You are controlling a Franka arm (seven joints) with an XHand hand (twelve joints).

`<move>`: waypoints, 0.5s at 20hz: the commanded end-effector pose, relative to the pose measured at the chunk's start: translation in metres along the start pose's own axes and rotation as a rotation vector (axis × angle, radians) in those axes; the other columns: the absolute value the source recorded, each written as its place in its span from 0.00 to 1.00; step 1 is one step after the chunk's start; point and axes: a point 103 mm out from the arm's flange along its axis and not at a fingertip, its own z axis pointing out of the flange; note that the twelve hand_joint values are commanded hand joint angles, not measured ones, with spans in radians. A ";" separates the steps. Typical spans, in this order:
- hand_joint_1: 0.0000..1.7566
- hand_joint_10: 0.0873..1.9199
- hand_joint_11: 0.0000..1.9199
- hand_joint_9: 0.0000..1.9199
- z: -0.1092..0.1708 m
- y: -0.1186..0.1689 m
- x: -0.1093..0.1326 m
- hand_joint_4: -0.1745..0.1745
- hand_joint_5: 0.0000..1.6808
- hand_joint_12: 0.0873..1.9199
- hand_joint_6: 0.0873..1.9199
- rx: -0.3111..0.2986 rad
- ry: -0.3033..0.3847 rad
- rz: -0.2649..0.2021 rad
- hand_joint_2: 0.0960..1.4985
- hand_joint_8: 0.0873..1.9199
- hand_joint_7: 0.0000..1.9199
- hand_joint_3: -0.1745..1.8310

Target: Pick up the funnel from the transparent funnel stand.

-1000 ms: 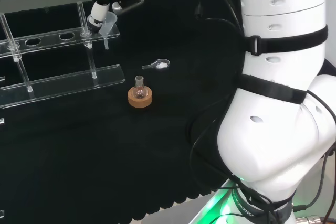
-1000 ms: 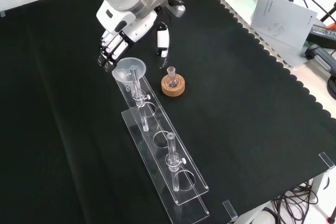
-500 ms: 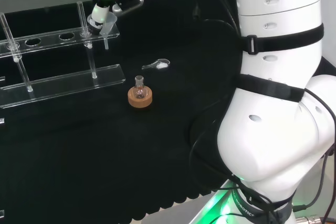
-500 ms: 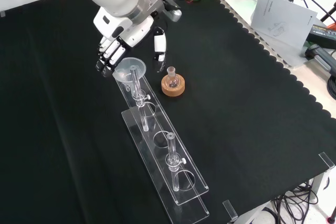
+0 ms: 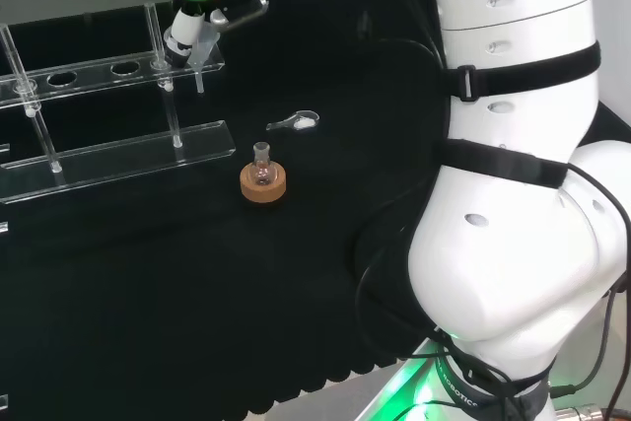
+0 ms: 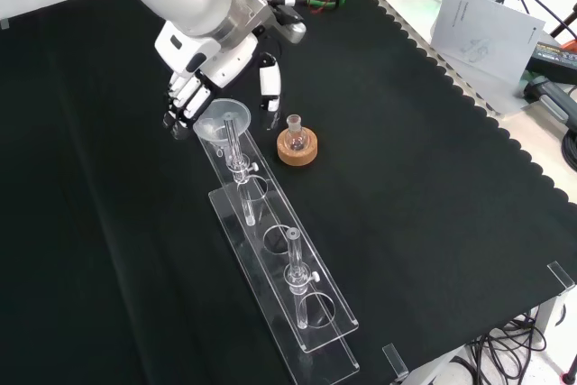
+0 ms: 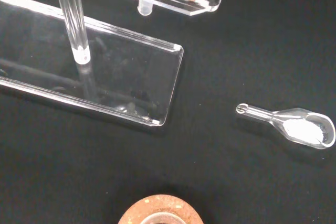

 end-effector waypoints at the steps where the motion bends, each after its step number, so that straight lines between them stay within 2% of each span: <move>1: 0.34 0.42 0.20 0.08 0.006 0.004 0.001 0.53 0.03 0.75 0.00 0.023 -0.014 0.001 0.45 0.17 0.00 0.21; 5: 0.34 0.40 0.21 0.11 0.008 0.006 -0.001 0.51 0.05 0.74 0.00 0.025 -0.033 0.011 0.45 0.22 0.00 0.21; 8: 0.34 0.35 0.22 0.20 0.009 0.006 -0.001 0.46 0.09 0.73 0.00 0.025 -0.046 0.018 0.45 0.30 0.04 0.23; 10: 0.35 0.32 0.23 0.28 0.008 0.004 0.000 0.43 0.12 0.72 0.00 -0.006 -0.071 0.028 0.45 0.33 0.09 0.24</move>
